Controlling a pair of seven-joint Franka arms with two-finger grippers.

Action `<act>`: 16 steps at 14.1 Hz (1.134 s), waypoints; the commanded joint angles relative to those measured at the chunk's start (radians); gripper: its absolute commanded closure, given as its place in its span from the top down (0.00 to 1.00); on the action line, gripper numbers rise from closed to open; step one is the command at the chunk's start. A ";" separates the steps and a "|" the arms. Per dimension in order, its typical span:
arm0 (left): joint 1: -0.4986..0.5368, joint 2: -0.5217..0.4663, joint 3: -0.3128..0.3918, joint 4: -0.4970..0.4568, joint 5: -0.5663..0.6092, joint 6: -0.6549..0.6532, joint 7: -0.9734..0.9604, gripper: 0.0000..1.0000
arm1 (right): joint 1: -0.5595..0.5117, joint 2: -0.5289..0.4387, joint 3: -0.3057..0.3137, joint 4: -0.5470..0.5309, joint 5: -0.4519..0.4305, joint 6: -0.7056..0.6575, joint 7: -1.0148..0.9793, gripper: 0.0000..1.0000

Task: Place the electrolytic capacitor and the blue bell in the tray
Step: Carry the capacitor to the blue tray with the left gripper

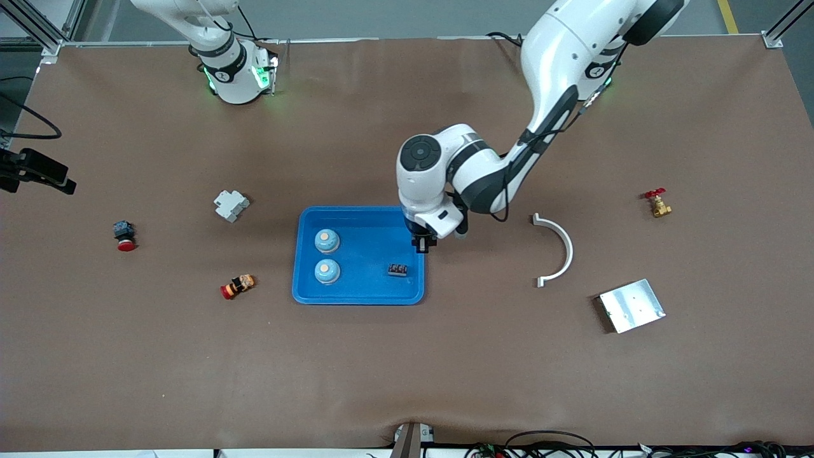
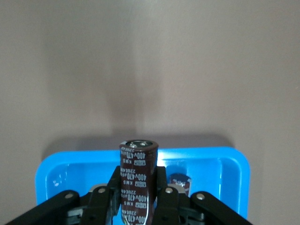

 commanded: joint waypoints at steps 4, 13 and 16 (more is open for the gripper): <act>-0.072 0.088 0.038 0.109 0.012 -0.018 -0.022 0.00 | -0.013 -0.010 0.005 0.006 -0.013 -0.015 -0.019 1.00; -0.129 0.142 0.049 0.132 0.010 0.064 -0.027 0.00 | -0.010 -0.006 0.006 0.009 -0.007 -0.011 -0.019 1.00; -0.142 0.159 0.049 0.132 0.010 0.073 -0.034 0.00 | -0.012 -0.006 0.005 0.009 -0.006 -0.012 -0.019 1.00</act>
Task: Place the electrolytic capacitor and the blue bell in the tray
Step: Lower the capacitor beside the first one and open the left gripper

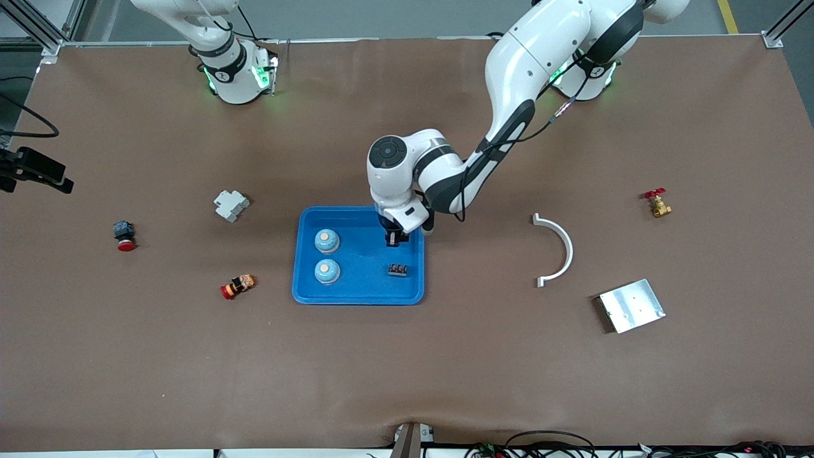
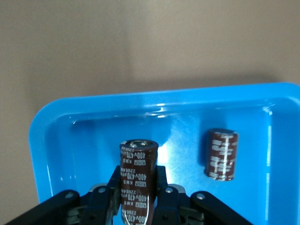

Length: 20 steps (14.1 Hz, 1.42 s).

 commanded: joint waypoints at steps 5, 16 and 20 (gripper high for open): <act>-0.035 0.044 0.013 0.029 0.012 0.028 -0.039 0.00 | -0.013 -0.004 0.007 0.009 0.000 -0.012 -0.011 1.00; -0.031 0.051 0.028 0.024 0.023 0.038 -0.015 1.00 | -0.014 -0.002 0.006 0.007 0.001 -0.015 -0.010 1.00; -0.019 0.009 0.028 0.024 0.027 0.024 -0.003 1.00 | -0.019 -0.002 0.007 0.007 0.001 -0.015 -0.010 1.00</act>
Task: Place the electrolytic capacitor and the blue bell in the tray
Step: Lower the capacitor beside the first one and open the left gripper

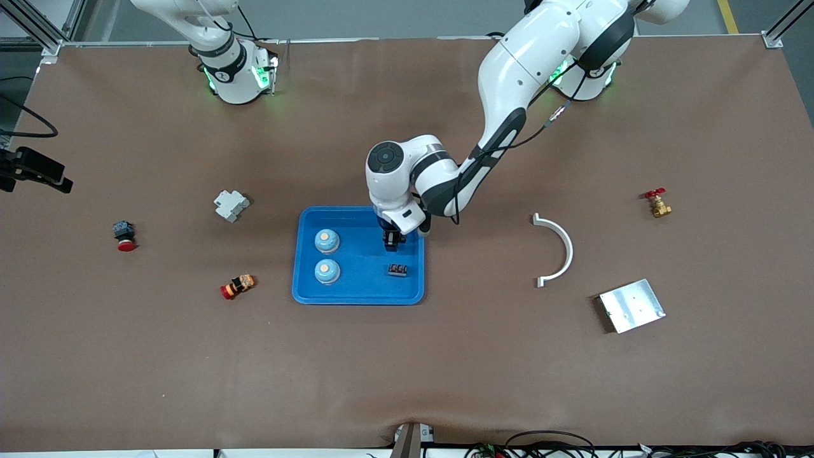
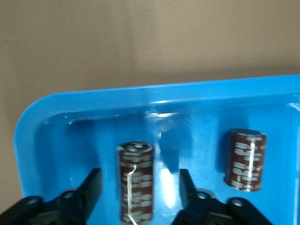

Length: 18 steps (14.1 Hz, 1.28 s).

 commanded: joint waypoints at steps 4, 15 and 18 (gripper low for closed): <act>0.052 -0.096 -0.009 0.004 0.010 -0.080 0.082 1.00 | -0.017 -0.002 0.010 0.009 0.002 -0.010 -0.010 1.00; 0.441 -0.353 -0.203 -0.266 -0.028 -0.171 0.613 1.00 | -0.017 -0.004 0.010 0.009 0.001 -0.015 -0.011 1.00; 0.631 -0.394 -0.323 -0.337 -0.028 -0.171 0.785 1.00 | -0.019 -0.002 0.010 0.009 0.002 -0.014 -0.011 1.00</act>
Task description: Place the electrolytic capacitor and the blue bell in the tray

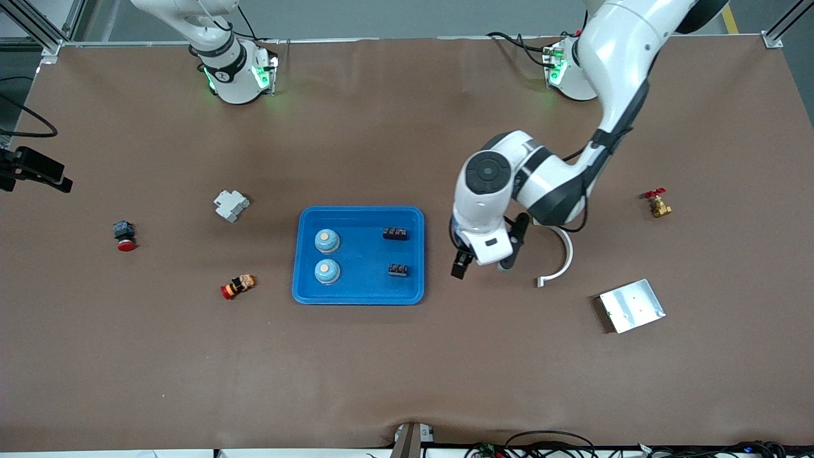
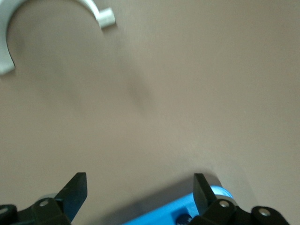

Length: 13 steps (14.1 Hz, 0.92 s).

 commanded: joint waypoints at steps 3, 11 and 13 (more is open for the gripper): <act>0.362 -0.132 -0.223 -0.178 -0.016 -0.001 0.364 1.00 | -0.018 -0.002 0.011 0.009 0.001 -0.011 -0.011 1.00; 0.756 -0.155 -0.438 -0.146 -0.018 -0.178 1.077 1.00 | -0.018 -0.002 0.009 0.009 0.002 -0.012 -0.011 1.00; 0.803 -0.158 -0.455 -0.111 -0.016 -0.240 1.252 1.00 | -0.018 -0.002 0.009 0.009 0.002 -0.012 -0.011 1.00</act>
